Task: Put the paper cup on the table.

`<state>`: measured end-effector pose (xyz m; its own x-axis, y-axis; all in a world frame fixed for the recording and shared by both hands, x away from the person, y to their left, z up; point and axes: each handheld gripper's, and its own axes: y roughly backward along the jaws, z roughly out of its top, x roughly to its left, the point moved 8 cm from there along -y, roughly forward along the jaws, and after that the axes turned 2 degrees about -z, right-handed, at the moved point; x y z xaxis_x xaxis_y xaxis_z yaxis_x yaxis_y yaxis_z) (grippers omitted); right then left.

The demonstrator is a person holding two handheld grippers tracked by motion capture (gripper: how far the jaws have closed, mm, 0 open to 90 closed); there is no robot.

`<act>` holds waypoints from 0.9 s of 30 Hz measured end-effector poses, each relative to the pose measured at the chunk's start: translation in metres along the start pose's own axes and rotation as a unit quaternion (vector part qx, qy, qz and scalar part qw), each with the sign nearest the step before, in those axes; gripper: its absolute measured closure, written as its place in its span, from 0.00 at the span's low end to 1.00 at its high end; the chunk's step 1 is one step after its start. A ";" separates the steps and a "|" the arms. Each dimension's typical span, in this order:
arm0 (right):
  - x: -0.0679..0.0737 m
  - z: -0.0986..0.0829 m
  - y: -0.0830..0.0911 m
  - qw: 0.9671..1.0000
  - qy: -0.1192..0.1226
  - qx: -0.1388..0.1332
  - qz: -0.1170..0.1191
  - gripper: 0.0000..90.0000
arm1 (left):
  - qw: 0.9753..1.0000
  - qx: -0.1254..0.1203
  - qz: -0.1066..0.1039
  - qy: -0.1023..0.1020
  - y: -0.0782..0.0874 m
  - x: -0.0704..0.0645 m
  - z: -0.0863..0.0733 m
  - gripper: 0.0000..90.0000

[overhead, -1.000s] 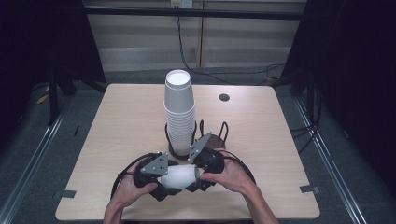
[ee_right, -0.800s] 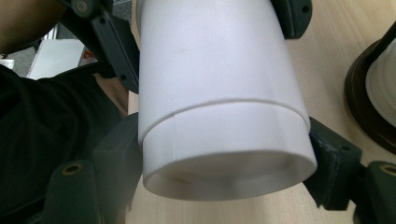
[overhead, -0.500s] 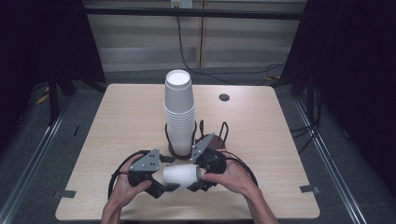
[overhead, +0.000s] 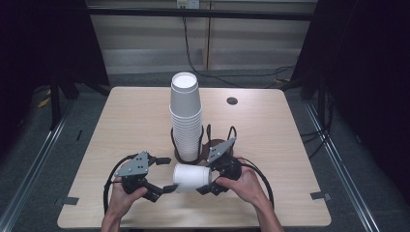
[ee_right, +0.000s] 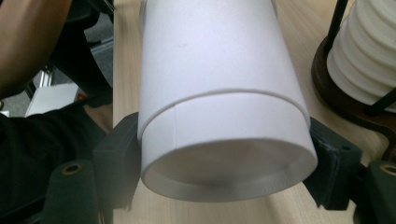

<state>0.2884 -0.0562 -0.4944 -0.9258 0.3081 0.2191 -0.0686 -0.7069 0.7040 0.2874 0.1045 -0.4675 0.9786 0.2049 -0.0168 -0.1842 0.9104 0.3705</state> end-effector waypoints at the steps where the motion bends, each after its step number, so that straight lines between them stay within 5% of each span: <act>1: 0.000 0.000 0.000 1.000 0.000 0.000 0.000 0.27 | 1.000 0.000 0.000 0.000 0.000 0.000 0.000 0.17; 6: 0.000 0.000 -0.001 1.000 -0.003 -0.018 0.000 0.27 | 1.000 0.003 0.004 0.013 0.000 0.002 -0.009 0.17; 14: 0.003 -0.001 -0.001 0.998 -0.011 -0.064 0.000 0.27 | 0.999 -0.029 0.006 0.028 0.002 0.000 -0.014 0.17; 27: 0.004 -0.002 -0.007 0.994 -0.011 -0.109 0.006 0.27 | 0.999 -0.042 0.001 0.023 -0.003 -0.004 -0.011 0.17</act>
<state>0.2845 -0.0517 -0.5000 -0.9187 0.3113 0.2432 -0.1389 -0.8308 0.5389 0.2834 0.1052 -0.4787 0.9732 0.2219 -0.0597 -0.1957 0.9363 0.2915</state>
